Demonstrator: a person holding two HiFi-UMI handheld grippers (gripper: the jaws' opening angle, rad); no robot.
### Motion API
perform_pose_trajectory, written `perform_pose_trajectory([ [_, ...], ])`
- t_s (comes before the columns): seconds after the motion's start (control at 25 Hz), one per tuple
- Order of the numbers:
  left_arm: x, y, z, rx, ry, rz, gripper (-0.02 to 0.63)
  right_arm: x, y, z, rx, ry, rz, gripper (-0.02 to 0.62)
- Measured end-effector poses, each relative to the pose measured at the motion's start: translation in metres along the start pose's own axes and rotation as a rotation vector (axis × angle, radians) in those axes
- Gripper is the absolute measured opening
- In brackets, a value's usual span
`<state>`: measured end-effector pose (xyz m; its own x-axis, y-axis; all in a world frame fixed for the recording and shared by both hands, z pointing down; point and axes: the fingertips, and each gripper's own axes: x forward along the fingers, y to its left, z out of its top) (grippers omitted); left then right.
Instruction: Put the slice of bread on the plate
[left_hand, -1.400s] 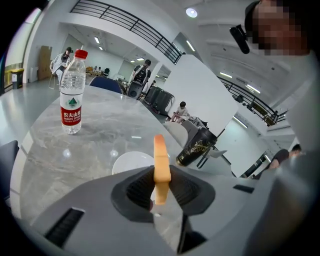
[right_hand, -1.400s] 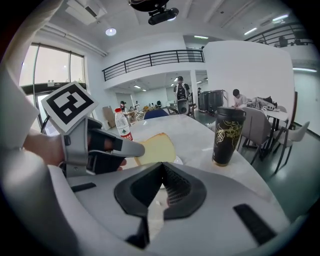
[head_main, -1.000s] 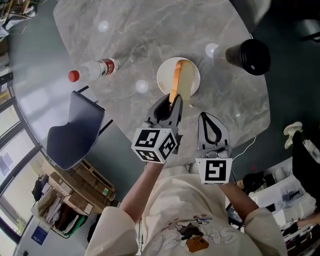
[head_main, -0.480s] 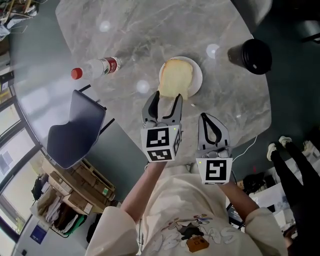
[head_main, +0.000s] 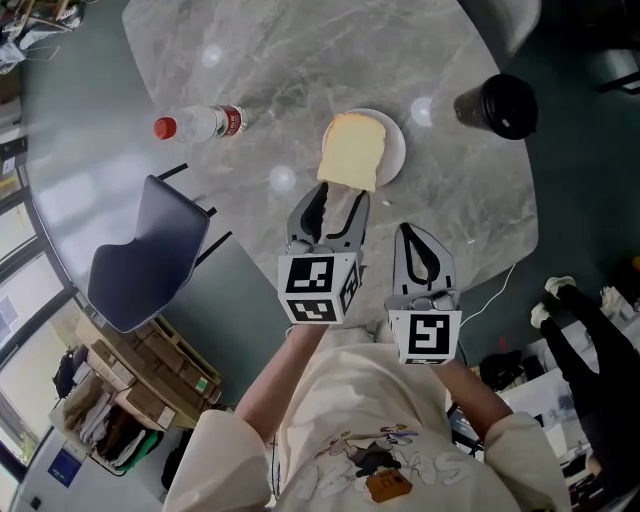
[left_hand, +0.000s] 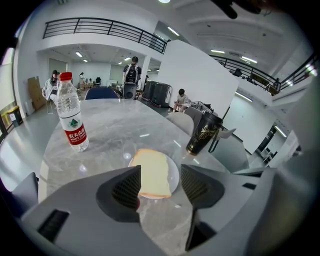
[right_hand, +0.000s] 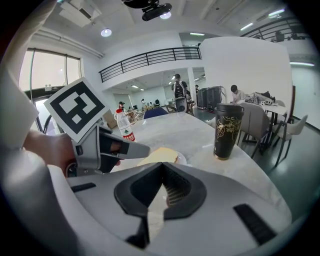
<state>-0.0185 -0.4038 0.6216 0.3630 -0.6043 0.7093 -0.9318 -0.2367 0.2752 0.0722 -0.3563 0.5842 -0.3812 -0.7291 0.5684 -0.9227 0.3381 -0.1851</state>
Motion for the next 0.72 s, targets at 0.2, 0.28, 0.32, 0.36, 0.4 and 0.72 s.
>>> perform_pose_trajectory([
  [0.2, -0.014, -0.004, -0.003, 0.002, -0.026, -0.028, 0.255, -0.008, 0.003, -0.01, 0.018, -0.01, -0.032, 0.005],
  [0.28, -0.022, -0.007, -0.006, 0.006, -0.029, -0.032, 0.253, -0.016, 0.006, -0.014, 0.006, -0.015, -0.041, 0.005],
  [0.32, -0.027, -0.009, -0.007, 0.011, -0.031, -0.035, 0.253, -0.019, 0.008, -0.014, 0.003, -0.019, -0.043, 0.005],
  [0.36, -0.032, -0.01, -0.008, 0.015, -0.033, -0.039, 0.253, -0.022, 0.011, -0.012, -0.001, -0.022, -0.045, 0.005],
  [0.4, -0.036, -0.011, -0.008, 0.018, -0.034, -0.044, 0.253, -0.025, 0.013, -0.011, -0.006, -0.026, -0.047, 0.005],
  [0.72, -0.074, -0.013, -0.019, 0.055, -0.044, -0.046, 0.183, -0.05, 0.03, -0.004, -0.013, -0.068, -0.075, 0.005],
])
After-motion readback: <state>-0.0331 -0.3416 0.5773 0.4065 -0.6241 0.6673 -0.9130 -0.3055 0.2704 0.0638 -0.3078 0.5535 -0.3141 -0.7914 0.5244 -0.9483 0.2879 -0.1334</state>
